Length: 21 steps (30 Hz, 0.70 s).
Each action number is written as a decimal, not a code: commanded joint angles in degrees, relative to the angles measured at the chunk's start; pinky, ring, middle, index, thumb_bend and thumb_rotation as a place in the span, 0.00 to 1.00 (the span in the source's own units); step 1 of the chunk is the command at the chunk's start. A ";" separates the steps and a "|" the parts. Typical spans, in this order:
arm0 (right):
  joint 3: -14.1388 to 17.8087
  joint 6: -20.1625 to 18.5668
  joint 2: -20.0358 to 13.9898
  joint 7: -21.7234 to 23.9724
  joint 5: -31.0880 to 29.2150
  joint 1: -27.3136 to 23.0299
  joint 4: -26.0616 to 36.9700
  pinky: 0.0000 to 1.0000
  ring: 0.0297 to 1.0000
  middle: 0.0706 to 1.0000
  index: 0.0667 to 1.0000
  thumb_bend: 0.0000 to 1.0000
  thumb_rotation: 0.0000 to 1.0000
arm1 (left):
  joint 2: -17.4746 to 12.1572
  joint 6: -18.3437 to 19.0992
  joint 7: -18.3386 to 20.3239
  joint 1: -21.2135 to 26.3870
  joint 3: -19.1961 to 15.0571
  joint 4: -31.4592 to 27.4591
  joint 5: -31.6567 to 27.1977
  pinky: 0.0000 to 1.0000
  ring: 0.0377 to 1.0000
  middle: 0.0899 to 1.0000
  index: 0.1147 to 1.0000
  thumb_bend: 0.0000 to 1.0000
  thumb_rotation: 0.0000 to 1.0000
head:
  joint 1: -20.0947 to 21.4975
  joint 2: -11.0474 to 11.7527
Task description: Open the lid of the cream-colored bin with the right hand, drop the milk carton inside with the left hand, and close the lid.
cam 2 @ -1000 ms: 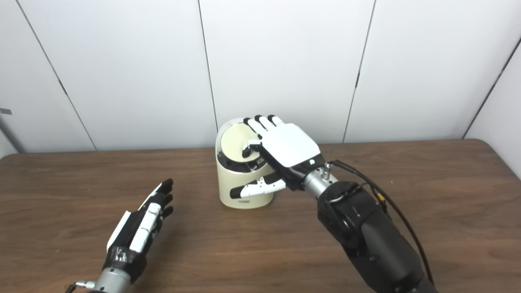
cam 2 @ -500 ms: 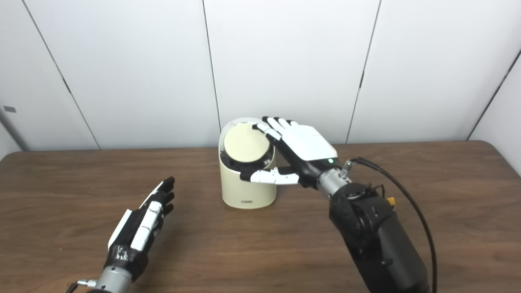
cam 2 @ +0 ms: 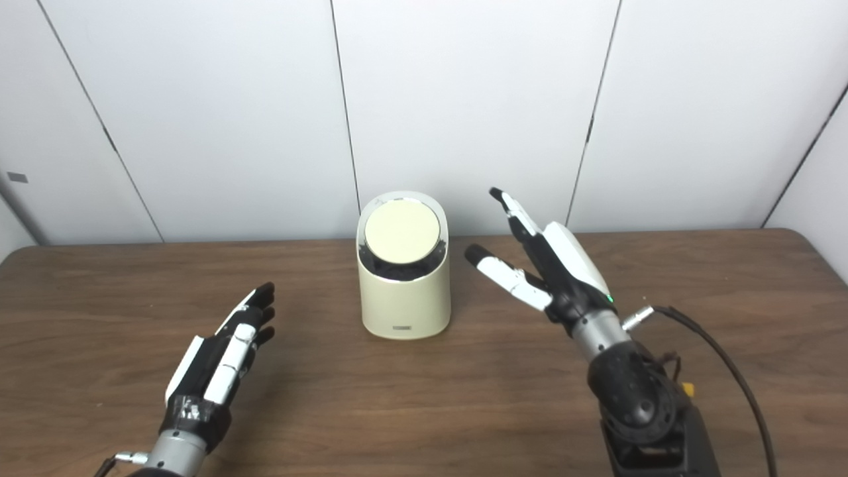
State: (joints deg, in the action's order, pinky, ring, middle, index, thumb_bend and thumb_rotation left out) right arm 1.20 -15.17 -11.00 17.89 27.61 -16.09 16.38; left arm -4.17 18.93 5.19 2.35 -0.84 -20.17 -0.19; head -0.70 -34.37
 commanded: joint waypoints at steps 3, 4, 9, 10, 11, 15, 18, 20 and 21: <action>4.84 2.82 -0.49 -2.81 -10.36 2.37 -1.73 0.88 0.95 0.98 0.97 0.59 1.00 | -0.67 -3.71 -0.60 -0.25 -1.50 -2.71 -0.78 0.96 0.97 0.98 0.99 0.64 0.84 | 0.03 -0.21; 5.29 3.14 -0.62 -3.05 -11.88 2.99 -2.11 0.87 0.96 0.99 0.97 0.61 1.00 | -0.69 -3.85 -0.57 -0.42 -1.76 -2.85 -0.94 0.96 0.97 0.98 0.99 0.63 0.84 | 0.07 -0.22; 7.24 2.49 0.18 -4.49 -18.25 7.58 -1.64 0.91 0.98 0.99 0.97 0.63 1.00 | -1.35 -5.48 -0.08 -2.95 -2.24 -3.13 -0.86 0.95 0.97 0.97 0.98 0.58 0.85 | 0.66 -0.36; 7.27 2.45 0.36 -4.94 -18.84 8.22 -1.41 0.92 0.98 0.99 0.97 0.63 1.00 | -1.48 -5.59 -0.05 -3.38 -2.21 -3.18 -0.70 0.95 0.97 0.97 0.98 0.58 0.85 | 0.67 -0.38; 7.27 2.82 0.53 -5.40 -19.54 9.17 -1.21 0.92 0.98 0.99 0.97 0.63 1.00 | -1.47 -5.85 -0.10 -3.97 -2.30 -3.17 -0.79 0.95 0.97 0.97 0.98 0.58 0.85 | 0.75 -0.44; 6.87 6.62 1.64 -6.99 -22.30 13.24 -1.29 0.94 0.98 0.99 0.96 0.58 1.00 | -0.97 -7.61 -0.60 -6.92 -3.06 -2.23 -1.65 0.94 0.96 0.97 0.97 0.59 0.82 | 0.88 -0.53; 5.99 8.74 2.15 -8.56 -22.01 15.38 -1.64 0.94 0.98 0.98 0.96 0.57 1.00 | -0.45 -9.53 -0.79 -8.52 -3.79 -1.25 -2.54 0.96 0.96 0.96 0.98 0.55 0.79 | 0.92 -0.53; 5.86 9.24 2.83 -9.51 -22.72 16.66 -1.77 0.96 0.99 0.98 0.96 0.60 1.00 | -0.31 -10.30 -0.93 -9.57 -4.18 -0.79 -2.91 0.96 0.97 0.97 0.98 0.56 0.78 | 1.10 -0.59; 5.85 9.44 3.08 -9.88 -23.25 17.23 -1.84 0.97 0.99 0.98 0.95 0.62 0.99 | -0.46 -11.01 -0.94 -10.06 -4.25 -0.45 -2.68 0.96 0.97 0.97 0.98 0.56 0.78 | 1.18 -0.58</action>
State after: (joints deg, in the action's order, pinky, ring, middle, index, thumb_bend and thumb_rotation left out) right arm 6.79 -8.48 -8.09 9.17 5.40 2.17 13.42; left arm -4.27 11.23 4.70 -8.16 -4.83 -19.74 -2.71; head 0.35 -34.89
